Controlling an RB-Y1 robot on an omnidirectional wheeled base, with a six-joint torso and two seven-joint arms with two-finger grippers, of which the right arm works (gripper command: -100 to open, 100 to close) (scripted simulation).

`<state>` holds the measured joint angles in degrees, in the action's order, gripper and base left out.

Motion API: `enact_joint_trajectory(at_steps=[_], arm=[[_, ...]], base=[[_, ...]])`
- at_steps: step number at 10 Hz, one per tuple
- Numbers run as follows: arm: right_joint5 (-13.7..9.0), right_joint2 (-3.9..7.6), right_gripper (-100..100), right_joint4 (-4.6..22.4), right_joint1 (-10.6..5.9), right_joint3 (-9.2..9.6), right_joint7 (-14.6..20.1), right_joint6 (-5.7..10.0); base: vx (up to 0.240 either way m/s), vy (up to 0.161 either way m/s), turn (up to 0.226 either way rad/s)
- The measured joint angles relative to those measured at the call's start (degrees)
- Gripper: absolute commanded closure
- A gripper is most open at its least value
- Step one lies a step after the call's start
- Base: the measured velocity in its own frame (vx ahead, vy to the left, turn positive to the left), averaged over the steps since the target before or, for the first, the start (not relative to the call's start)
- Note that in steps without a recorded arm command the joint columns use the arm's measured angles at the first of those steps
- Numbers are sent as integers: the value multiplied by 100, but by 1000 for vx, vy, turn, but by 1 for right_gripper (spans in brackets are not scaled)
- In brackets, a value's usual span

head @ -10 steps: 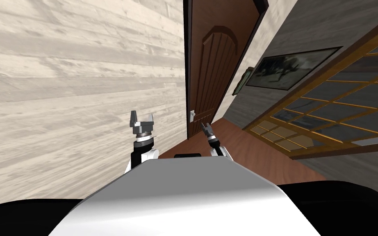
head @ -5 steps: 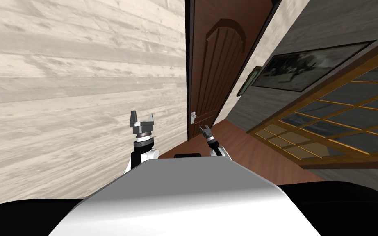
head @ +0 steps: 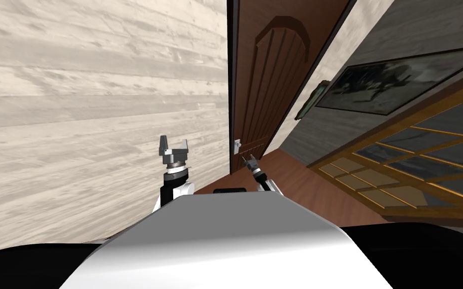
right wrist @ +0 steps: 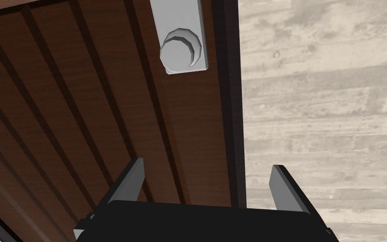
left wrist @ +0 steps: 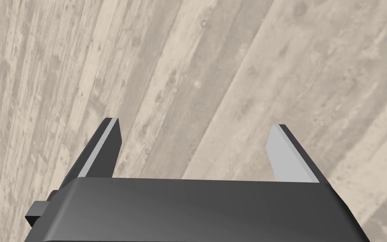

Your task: Pull the door open

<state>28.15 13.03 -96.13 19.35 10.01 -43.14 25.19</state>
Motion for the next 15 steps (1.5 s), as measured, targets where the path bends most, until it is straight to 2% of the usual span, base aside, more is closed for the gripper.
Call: enact_joint_trajectory(at_steps=[3,5,7,10,12,13,14,15], arm=[[238,80,-100,348,-67,41,-313,74],[338,117,-100,441,-102,75,-434,49],[258,197,-100,690,-205,-110,-401,167],[122,413,-100,948,-321,-387,-265,312],[73,425,-100,1208,-441,-511,-267,431],[-2,555,-100,1349,-499,-660,-206,512],[-69,623,-100,1590,-612,-808,-165,631],[-135,698,-100,1741,-656,-957,-129,731]], base=[[124,-89,89],[25,4,67],[-56,157,130],[4,112,83],[63,64,154],[107,114,201],[161,120,220],[154,88,117]])
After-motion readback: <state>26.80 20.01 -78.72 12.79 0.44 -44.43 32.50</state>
